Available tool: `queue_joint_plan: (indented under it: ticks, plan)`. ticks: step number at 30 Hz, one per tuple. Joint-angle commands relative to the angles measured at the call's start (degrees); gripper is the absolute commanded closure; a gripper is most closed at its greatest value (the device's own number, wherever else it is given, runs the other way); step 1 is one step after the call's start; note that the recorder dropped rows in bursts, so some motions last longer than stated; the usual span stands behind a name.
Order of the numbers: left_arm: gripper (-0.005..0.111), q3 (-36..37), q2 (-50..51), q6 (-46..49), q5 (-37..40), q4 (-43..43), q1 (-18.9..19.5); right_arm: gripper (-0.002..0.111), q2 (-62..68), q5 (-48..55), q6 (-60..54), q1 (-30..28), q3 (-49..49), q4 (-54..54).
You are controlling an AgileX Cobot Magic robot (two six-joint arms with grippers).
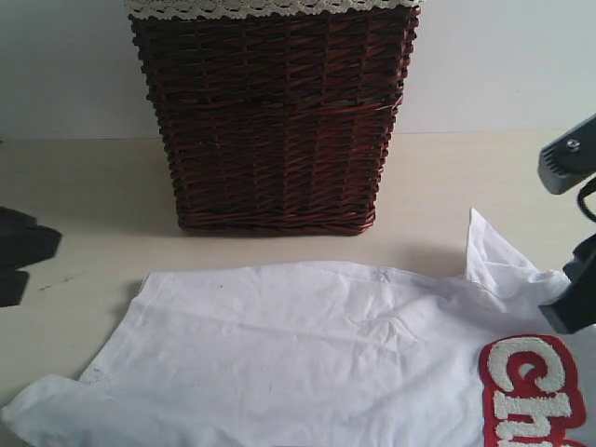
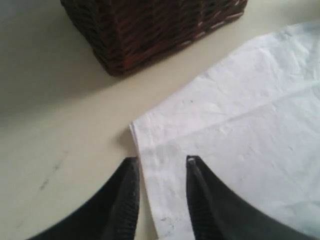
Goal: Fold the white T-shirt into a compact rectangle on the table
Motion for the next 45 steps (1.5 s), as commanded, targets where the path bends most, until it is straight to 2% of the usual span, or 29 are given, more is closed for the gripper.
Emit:
queue_joint_plan:
  ticks: [1,5,7,10,14,18,29,34,39,45]
  plan:
    - [0.076,-0.27,14.02,16.14,-4.59,-18.31,-0.20,0.089,11.14,-1.75,5.33,0.20,0.28,-2.87]
    - [0.076,-3.03,26.06,32.32,-3.49,-34.42,-0.20,0.101,20.63,-3.72,5.84,0.20,0.28,-3.00]
    - [0.076,-5.01,31.02,36.08,-1.91,-38.70,-0.20,0.108,24.31,-5.04,6.69,0.20,0.28,-3.53]
    - [0.076,-8.37,37.97,39.62,1.45,-42.11,-0.20,0.108,28.83,-6.57,9.43,0.20,0.28,-5.20]
    - [0.076,-12.53,44.44,39.94,7.04,-42.08,-0.20,0.108,33.43,-8.26,9.95,0.20,0.28,-5.41]
    - [0.076,-15.58,49.82,36.62,7.39,-42.18,-0.20,0.108,38.95,-8.52,9.95,0.20,-3.64,-5.14]
    - [0.076,-17.38,55.03,31.03,-10.02,-42.39,0.51,0.108,55.86,-14.60,11.04,0.20,-18.16,-3.75]
    - [0.076,-17.98,55.03,28.54,-10.28,-42.49,5.93,0.108,58.55,-14.58,10.06,0.20,-26.76,-3.61]
    - [0.076,-17.98,55.03,24.18,-9.72,-42.49,12.66,0.108,59.11,-13.99,9.83,0.20,-31.41,-3.50]
    - [0.076,-17.98,54.19,23.00,-2.60,-44.90,19.88,0.108,57.14,-9.08,3.12,0.20,-32.85,2.02]
